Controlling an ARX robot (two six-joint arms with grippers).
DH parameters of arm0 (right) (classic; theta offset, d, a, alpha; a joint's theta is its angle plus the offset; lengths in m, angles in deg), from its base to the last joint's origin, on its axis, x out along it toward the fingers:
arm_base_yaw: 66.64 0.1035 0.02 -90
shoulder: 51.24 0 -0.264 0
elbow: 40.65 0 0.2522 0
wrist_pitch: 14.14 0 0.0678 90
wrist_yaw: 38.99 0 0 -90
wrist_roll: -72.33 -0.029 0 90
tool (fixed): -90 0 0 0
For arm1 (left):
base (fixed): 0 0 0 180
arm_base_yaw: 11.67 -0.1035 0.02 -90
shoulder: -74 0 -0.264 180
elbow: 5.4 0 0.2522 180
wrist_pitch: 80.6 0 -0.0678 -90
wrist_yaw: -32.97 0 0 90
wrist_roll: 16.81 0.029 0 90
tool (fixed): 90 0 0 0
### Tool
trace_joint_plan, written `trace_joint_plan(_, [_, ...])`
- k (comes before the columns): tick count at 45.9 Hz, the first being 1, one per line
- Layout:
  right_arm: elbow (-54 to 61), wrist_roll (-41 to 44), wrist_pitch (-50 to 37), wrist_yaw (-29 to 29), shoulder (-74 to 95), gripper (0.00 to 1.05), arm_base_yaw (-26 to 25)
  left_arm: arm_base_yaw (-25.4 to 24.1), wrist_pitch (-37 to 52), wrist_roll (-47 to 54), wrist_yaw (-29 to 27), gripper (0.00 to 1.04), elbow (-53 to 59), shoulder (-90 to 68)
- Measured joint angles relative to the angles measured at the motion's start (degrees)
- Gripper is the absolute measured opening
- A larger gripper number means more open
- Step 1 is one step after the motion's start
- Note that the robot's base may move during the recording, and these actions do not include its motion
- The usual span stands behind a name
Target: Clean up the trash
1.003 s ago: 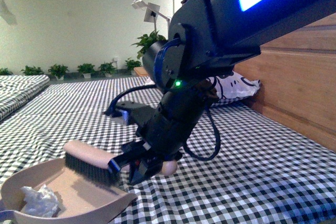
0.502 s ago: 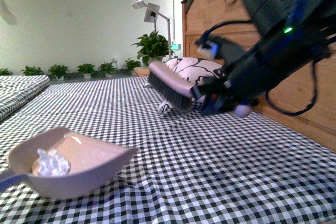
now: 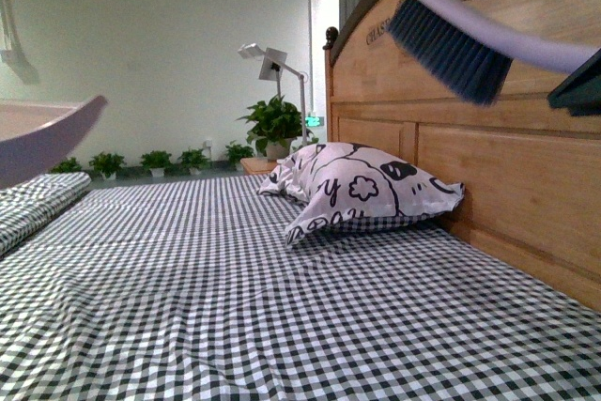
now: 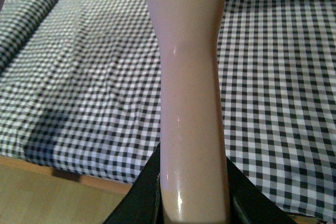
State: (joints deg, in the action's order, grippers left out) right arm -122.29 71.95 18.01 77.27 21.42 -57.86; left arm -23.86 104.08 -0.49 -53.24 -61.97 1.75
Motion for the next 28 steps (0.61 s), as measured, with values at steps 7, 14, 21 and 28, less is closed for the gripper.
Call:
trace_joint_plan(7, [2.6, -4.4, -0.7, 0.9, -10.2, 0.19, 0.2, 0.6, -1.1, -1.7, -6.4, 0.27, 4.8, 10.1])
trace_joint_plan(14, [3.9, -6.6, -0.5, 0.6, -16.2, 0.19, 1.1, 3.0, -4.8, -2.8, -6.0, 0.27, 8.3, 19.8])
trace_joint_plan(21, [4.9, -9.6, 0.0, -0.3, -22.6, 0.19, 1.5, 5.4, -8.6, -3.2, -7.9, 0.27, 11.7, 29.3])
trace_joint_plan(28, [6.1, -10.8, 1.6, -3.7, -27.5, 0.19, 2.7, 6.6, -12.7, -4.7, -9.7, 0.27, 13.7, 37.2])
